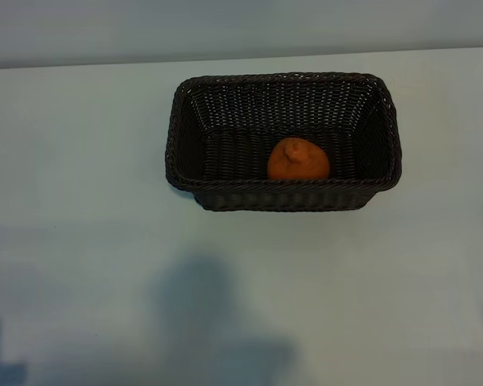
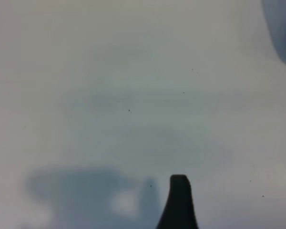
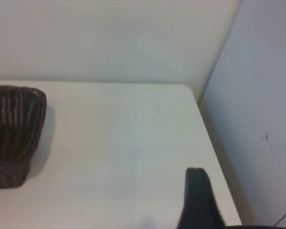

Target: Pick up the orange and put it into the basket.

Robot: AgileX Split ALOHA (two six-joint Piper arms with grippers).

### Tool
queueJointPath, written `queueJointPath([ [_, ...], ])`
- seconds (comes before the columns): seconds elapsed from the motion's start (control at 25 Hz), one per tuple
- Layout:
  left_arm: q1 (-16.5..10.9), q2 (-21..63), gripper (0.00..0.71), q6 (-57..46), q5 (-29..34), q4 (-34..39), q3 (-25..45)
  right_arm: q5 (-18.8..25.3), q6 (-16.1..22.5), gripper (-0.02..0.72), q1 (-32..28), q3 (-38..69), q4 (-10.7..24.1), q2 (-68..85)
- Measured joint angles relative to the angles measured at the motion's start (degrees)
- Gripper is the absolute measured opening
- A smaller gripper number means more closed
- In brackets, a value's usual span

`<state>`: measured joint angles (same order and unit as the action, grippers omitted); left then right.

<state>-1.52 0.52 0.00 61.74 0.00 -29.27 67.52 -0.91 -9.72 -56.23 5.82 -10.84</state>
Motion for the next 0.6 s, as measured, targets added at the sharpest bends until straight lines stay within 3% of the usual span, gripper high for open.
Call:
queueJointPath([
  [0.12,0.00,0.00,0.594,0.00,0.00,0.00,0.00,-0.01,0.04,0.453,0.00,4.57,-0.65,4.94],
  [0.36,0.00,0.00,0.594,0.00,0.00,0.00,0.00,-0.06,0.18,0.537,0.00,11.96,-2.63,11.35],
  [0.6,0.00,0.00,0.593,0.00,0.00,0.00,0.00,-0.07,0.44,0.555,0.00,17.22,-7.15,11.35],
])
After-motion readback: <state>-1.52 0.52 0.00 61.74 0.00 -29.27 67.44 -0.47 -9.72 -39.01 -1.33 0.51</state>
